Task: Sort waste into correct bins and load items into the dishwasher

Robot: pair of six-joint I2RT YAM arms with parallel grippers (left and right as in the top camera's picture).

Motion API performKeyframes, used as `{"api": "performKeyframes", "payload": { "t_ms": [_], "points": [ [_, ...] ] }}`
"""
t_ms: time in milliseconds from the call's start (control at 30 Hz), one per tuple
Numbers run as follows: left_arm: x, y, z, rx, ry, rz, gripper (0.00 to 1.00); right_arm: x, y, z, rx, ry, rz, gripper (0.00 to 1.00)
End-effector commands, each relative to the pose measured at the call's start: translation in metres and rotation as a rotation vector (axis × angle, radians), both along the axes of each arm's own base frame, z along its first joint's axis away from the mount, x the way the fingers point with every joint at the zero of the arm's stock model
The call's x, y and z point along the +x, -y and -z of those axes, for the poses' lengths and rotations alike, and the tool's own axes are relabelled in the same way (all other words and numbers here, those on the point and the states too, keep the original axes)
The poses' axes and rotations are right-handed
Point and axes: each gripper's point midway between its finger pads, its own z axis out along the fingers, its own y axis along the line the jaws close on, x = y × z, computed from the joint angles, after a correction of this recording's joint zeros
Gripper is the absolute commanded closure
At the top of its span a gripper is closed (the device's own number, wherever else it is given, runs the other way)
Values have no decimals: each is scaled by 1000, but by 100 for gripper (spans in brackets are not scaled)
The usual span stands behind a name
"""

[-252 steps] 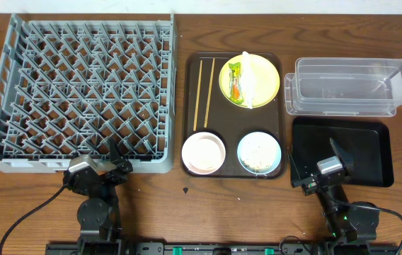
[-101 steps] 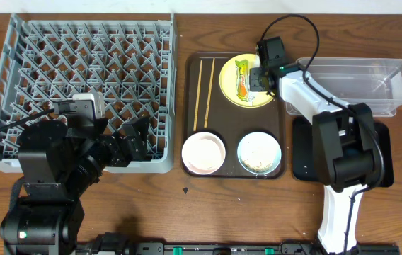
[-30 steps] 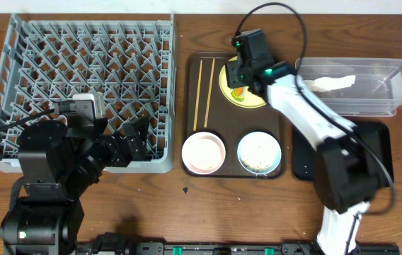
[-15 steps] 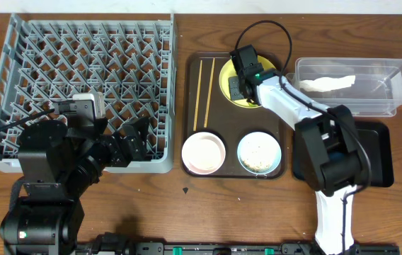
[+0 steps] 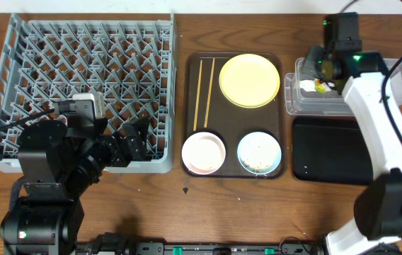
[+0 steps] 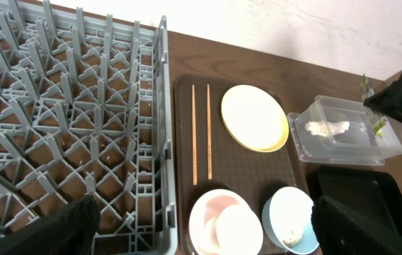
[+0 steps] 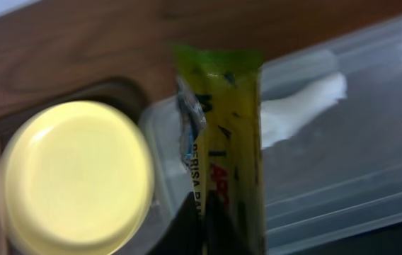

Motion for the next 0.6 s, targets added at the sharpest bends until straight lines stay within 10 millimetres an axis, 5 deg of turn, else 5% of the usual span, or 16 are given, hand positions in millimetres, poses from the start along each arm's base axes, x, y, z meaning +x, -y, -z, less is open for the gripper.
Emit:
{"api": "performKeyframes", "payload": {
  "t_ms": [0,100,233,400,567],
  "points": [
    [-1,2,-11,-11,25,9,4,3,24,39,29,-76,99,75],
    [-1,2,-11,-11,25,9,4,8,26,40,12,-69,37,57],
    [-1,2,-11,-11,25,9,4,6,4,8,56,-5,-94,47],
    [-5,1,-5,-8,-4,6,4,-28,-90,-45,249,68,-502,46],
    [-3,-6,-3,17,-4,-31,4,-86,-167,-44,319,-43,-764,53]
  ]
}}
